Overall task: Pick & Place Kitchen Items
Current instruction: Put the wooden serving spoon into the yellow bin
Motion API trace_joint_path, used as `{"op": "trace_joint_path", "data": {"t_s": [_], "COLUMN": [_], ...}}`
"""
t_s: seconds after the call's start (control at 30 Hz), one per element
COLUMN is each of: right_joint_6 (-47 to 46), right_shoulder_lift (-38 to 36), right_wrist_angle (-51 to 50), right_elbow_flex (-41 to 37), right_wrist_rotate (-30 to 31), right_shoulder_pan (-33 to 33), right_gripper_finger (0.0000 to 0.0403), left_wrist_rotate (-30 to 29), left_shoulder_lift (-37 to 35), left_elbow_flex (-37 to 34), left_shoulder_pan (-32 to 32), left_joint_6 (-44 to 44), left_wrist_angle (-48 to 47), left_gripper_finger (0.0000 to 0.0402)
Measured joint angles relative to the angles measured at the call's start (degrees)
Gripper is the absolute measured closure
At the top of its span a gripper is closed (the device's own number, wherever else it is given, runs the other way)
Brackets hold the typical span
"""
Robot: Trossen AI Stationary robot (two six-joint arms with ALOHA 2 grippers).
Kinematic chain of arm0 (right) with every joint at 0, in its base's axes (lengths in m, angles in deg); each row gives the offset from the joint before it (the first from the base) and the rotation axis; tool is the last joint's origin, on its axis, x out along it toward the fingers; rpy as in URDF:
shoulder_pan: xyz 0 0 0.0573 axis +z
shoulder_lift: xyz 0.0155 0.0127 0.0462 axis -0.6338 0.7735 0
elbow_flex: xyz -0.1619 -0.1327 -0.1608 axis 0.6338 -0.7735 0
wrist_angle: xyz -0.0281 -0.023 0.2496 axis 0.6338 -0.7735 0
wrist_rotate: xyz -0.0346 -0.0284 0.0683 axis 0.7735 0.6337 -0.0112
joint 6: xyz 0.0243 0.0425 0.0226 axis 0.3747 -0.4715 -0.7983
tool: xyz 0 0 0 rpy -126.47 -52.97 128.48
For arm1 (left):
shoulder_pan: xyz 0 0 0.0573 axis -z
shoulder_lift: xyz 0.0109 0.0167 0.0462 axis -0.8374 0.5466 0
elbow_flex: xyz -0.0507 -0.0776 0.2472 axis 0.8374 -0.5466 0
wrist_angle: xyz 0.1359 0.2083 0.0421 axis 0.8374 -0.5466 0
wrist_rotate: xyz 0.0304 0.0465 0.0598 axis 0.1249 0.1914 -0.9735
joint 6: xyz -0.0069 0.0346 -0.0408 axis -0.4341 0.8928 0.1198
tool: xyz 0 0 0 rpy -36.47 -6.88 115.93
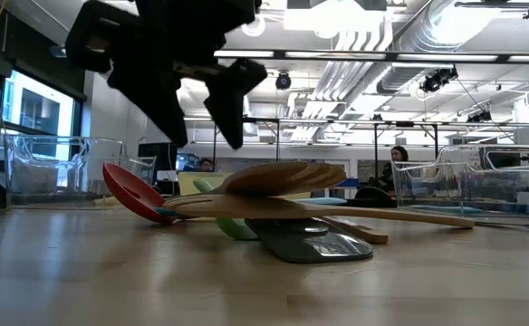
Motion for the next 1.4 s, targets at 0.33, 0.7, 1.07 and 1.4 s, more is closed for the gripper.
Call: {"op": "trace_joint_path", "data": {"t_s": [0.33,0.7,1.07,1.4], "right_joint_6": [0.0,0.0,-0.3,-0.1], "right_shoulder_lift": [0.0,0.0,0.0,0.0], "right_wrist_angle": [-0.3,-0.7,-1.4,-1.4], "right_elbow_flex": [0.0,0.0,0.0,0.0], "right_wrist_rotate": [0.0,0.0,0.0,1.7], "right_shoulder_pan": [0.0,0.0,0.0,0.0], "right_gripper_finger": [0.0242,0.0242,0.0242,0.0242], "left_wrist_rotate": [2.6,3.1,4.4,5.7], "left_shoulder_lift": [2.5,2.5,3.7,4.6], "left_elbow_flex": [0.0,0.0,0.0,0.0], "left_shoulder_pan": [0.0,-1.6,-2.2,-2.3], "left_joint_6": [-1.0,-0.6,0.7,0.5], "left_wrist_angle": [0.7,1.3,2.7,2.8], "left_gripper_finger": [0.0115,0.0115,0.0115,0.0115]}}
